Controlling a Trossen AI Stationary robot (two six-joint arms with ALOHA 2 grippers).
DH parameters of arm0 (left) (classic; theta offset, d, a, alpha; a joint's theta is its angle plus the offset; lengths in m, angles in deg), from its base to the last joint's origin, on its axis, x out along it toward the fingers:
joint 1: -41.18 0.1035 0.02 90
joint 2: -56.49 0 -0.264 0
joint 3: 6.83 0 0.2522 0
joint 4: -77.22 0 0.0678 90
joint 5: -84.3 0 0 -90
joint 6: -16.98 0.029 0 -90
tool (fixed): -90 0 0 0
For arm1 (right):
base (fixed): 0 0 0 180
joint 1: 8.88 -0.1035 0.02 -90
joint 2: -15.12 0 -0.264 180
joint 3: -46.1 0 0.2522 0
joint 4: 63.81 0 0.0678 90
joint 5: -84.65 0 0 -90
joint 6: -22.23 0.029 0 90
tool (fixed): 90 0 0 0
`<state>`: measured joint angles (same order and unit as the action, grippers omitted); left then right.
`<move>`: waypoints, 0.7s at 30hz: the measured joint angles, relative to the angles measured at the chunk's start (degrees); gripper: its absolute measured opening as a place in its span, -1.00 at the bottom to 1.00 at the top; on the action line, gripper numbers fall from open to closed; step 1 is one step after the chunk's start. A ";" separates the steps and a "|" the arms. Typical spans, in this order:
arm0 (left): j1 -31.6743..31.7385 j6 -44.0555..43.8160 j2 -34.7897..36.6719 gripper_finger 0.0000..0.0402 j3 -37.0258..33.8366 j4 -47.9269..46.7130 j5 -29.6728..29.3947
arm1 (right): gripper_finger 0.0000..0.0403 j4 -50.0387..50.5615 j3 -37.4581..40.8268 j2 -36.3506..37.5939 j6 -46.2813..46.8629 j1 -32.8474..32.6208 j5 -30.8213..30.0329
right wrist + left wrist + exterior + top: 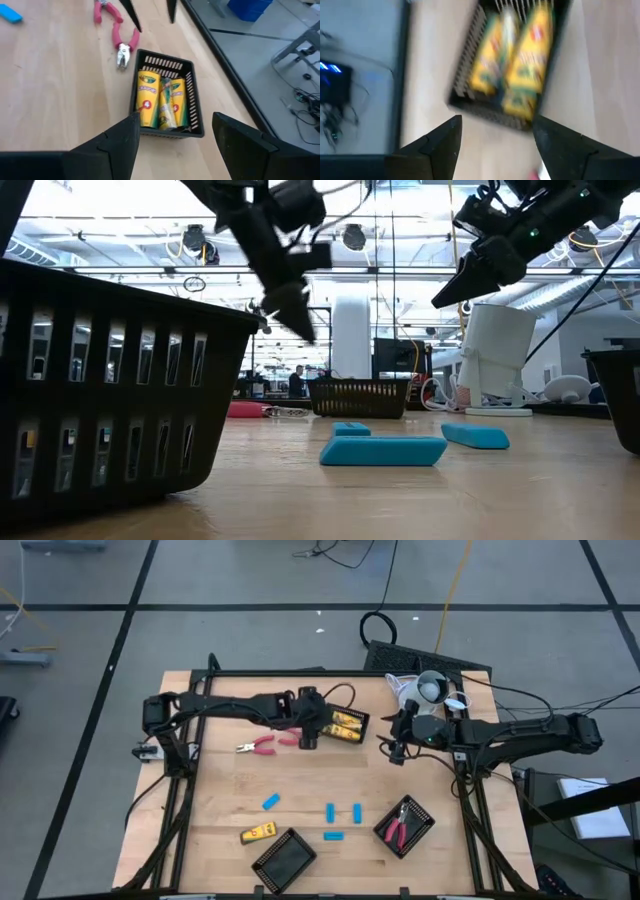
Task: Pick & Place School Supplies
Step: Put the pink hole puncher into the bottom right black bin
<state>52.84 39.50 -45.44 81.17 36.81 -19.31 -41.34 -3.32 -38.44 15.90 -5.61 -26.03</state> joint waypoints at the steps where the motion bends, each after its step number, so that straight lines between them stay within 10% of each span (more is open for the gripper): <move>1: 0.00 -0.74 0.00 0.23 -1.05 -1.21 0.02 | 0.18 -0.04 0.00 0.00 0.09 0.00 0.40; 21: -1.73 -11.20 -0.04 0.24 -12.24 -6.04 -0.84 | 0.18 3.83 0.00 -0.02 2.19 -1.61 2.88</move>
<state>51.11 28.31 -45.48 68.93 30.77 -20.15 -37.51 -3.32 -38.46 18.09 -7.22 -23.15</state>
